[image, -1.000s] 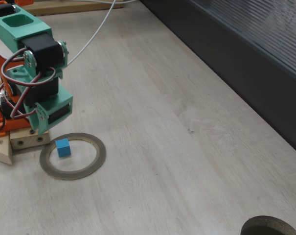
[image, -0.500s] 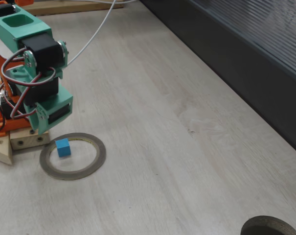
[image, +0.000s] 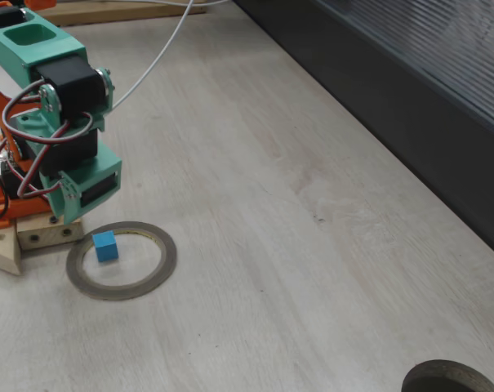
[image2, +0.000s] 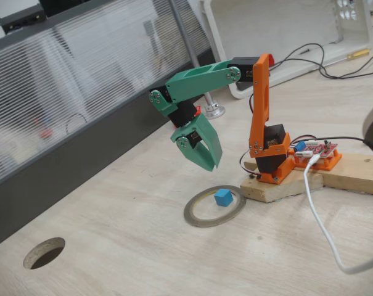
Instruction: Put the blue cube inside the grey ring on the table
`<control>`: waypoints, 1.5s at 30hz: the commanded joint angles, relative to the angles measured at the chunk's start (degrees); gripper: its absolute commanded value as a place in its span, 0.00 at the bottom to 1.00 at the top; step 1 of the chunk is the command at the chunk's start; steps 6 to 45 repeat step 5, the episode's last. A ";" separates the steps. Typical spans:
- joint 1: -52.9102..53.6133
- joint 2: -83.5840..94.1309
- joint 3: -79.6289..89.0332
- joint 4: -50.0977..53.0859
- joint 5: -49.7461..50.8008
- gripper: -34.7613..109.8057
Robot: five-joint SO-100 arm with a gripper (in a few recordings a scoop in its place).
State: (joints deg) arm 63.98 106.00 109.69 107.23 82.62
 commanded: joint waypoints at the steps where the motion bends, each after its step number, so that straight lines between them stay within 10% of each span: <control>1: 0.26 0.97 -0.62 1.41 0.44 0.31; 45: 0.26 0.97 -0.62 1.41 0.44 0.31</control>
